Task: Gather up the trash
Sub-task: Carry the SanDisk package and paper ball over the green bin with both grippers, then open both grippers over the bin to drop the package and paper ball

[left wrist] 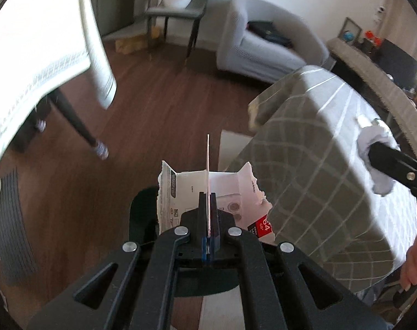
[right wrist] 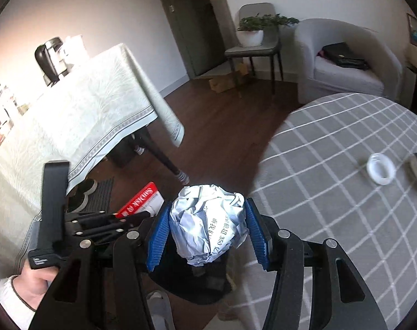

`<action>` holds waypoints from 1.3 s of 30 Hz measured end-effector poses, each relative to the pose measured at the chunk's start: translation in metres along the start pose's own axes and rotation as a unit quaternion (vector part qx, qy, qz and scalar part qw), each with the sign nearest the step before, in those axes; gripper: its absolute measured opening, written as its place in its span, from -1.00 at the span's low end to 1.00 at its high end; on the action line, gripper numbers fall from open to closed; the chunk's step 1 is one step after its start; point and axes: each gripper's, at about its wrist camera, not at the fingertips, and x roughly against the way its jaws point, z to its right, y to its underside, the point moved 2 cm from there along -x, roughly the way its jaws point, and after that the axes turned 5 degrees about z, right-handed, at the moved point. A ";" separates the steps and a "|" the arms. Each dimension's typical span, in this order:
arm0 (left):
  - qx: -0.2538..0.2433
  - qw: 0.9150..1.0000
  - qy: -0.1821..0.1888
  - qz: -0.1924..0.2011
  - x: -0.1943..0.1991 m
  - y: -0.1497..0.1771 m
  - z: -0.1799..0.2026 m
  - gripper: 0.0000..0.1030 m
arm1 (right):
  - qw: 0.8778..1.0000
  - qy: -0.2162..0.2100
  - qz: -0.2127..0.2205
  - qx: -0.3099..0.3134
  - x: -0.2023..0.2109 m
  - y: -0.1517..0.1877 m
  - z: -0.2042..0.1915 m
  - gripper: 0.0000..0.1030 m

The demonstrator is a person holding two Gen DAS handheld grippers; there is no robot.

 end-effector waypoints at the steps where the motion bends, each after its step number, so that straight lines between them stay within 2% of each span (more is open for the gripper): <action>1: 0.000 1.000 -0.001 -0.003 -0.002 0.002 -0.003 -0.96 | 1.000 -0.002 -0.002 0.002 -0.002 0.001 -0.003 0.05; 12: -0.012 0.996 -0.020 -0.083 -0.045 0.036 -0.033 -0.95 | 0.999 -0.012 -0.034 0.014 -0.033 0.006 -0.021 0.05; 18: -0.020 0.994 -0.016 -0.109 -0.055 0.049 -0.042 -0.91 | 0.998 -0.012 -0.058 0.017 -0.053 0.012 -0.027 0.05; 21: -0.009 0.993 -0.013 -0.119 -0.057 0.052 -0.050 -0.83 | 0.998 -0.007 -0.063 0.031 -0.061 0.013 -0.034 0.05; 28: -0.004 0.995 -0.011 -0.100 -0.042 0.045 -0.060 -0.68 | 0.996 -0.012 -0.081 0.041 -0.080 0.020 -0.049 0.05; 31: -0.003 0.996 -0.015 -0.085 -0.032 0.038 -0.063 -0.42 | 0.995 -0.014 -0.088 0.045 -0.087 0.023 -0.054 0.05; 35: 0.000 0.998 -0.020 -0.062 -0.019 0.029 -0.069 -0.20 | 0.993 -0.016 -0.101 0.052 -0.095 0.030 -0.061 0.05; 39: 0.002 0.999 -0.025 -0.031 -0.003 0.018 -0.074 -0.14 | 0.992 -0.016 -0.114 0.055 -0.104 0.036 -0.065 0.05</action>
